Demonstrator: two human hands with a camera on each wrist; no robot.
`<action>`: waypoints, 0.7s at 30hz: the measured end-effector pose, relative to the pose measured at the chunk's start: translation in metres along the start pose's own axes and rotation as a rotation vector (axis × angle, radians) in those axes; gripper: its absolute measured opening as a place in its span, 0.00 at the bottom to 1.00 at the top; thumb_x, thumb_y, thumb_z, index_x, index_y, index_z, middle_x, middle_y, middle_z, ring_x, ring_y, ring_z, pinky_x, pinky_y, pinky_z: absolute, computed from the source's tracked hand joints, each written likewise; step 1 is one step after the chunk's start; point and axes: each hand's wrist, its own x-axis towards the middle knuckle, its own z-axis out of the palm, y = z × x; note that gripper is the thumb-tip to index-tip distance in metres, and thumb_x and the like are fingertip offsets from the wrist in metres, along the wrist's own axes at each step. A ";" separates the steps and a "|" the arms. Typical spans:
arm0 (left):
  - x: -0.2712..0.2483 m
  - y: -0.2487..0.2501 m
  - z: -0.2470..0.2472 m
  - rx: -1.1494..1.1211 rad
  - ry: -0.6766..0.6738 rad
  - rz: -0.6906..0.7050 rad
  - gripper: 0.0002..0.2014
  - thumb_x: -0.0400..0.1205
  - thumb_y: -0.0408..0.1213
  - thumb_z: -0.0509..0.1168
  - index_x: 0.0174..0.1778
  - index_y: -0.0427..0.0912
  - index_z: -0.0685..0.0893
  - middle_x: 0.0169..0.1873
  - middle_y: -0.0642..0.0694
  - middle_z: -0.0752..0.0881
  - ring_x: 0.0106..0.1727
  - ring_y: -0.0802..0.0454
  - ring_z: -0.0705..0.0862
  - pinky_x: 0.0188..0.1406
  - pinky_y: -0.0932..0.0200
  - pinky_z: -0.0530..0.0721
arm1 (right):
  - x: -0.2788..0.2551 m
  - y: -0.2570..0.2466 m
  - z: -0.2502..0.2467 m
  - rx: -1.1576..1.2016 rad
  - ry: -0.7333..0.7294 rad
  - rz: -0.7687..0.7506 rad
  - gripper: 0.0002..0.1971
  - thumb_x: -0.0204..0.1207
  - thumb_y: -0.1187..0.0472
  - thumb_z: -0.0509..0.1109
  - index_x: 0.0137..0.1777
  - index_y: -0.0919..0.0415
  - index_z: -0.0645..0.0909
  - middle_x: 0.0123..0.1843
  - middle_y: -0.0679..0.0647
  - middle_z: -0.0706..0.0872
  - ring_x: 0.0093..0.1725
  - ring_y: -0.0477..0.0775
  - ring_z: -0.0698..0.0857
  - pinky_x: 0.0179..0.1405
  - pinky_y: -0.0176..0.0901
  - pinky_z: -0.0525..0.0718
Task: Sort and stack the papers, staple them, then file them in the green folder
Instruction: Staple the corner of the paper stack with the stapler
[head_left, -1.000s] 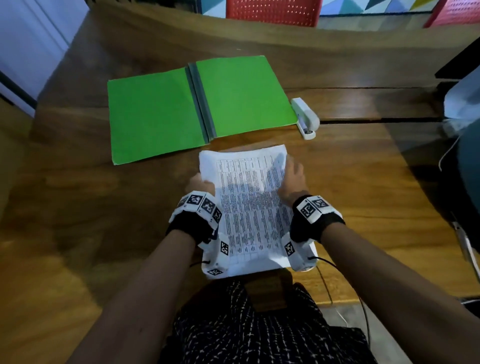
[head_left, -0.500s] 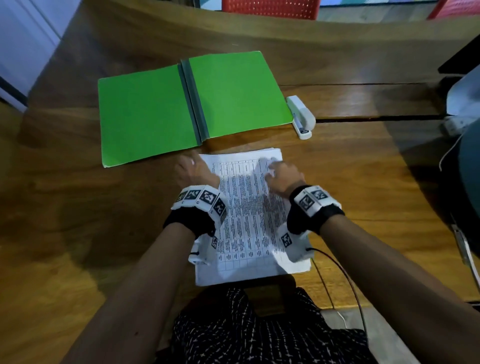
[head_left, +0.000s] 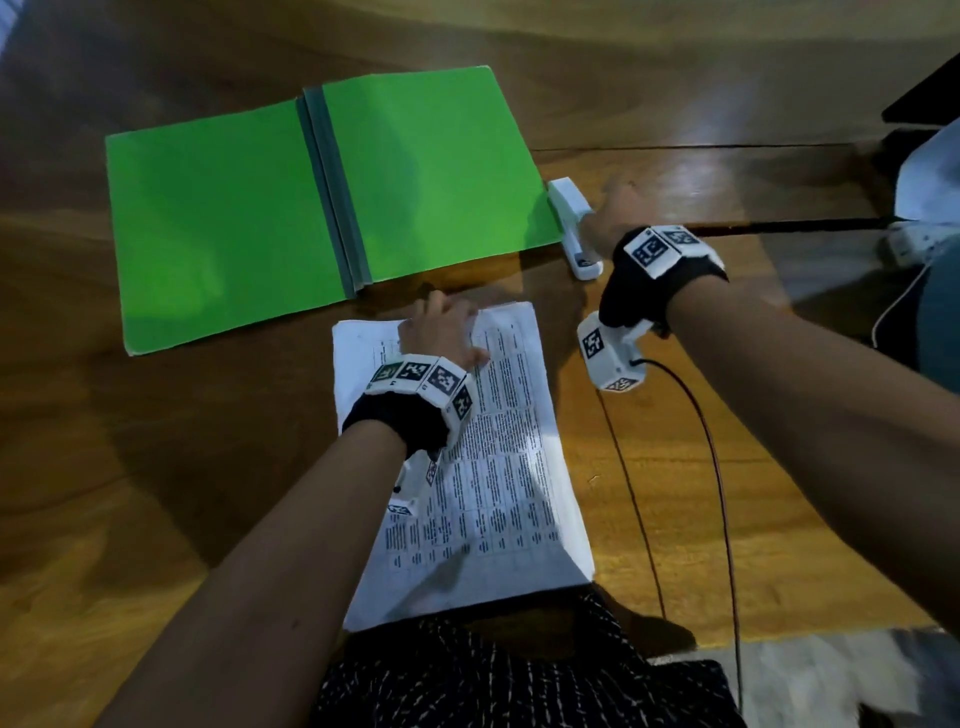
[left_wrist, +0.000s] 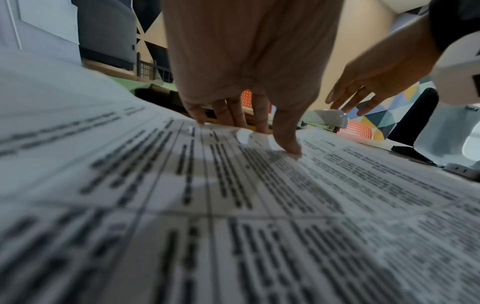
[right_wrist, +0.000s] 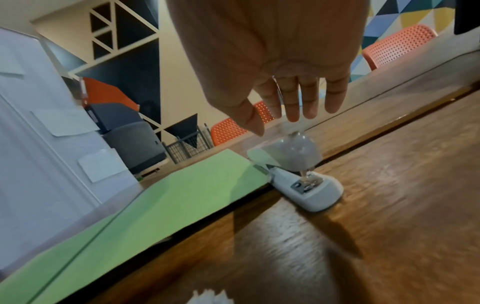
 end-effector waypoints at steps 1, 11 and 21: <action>0.004 -0.001 0.001 -0.011 0.019 -0.012 0.29 0.74 0.47 0.71 0.71 0.48 0.72 0.70 0.41 0.71 0.73 0.40 0.66 0.71 0.43 0.68 | 0.006 -0.001 0.002 -0.008 -0.028 0.003 0.24 0.76 0.66 0.62 0.72 0.67 0.65 0.74 0.66 0.72 0.72 0.68 0.72 0.71 0.58 0.75; 0.014 -0.005 0.011 -0.185 0.077 -0.066 0.20 0.76 0.42 0.70 0.64 0.49 0.77 0.66 0.42 0.72 0.69 0.41 0.67 0.71 0.47 0.66 | 0.021 -0.001 0.040 0.060 -0.017 0.063 0.25 0.79 0.61 0.61 0.73 0.68 0.60 0.72 0.68 0.74 0.71 0.69 0.73 0.70 0.57 0.73; 0.000 -0.024 -0.008 -0.475 0.174 -0.113 0.16 0.79 0.33 0.67 0.63 0.43 0.79 0.66 0.40 0.76 0.72 0.43 0.71 0.72 0.46 0.71 | -0.017 0.049 0.043 0.690 0.075 -0.026 0.09 0.75 0.58 0.67 0.38 0.55 0.69 0.36 0.48 0.73 0.39 0.53 0.76 0.29 0.40 0.71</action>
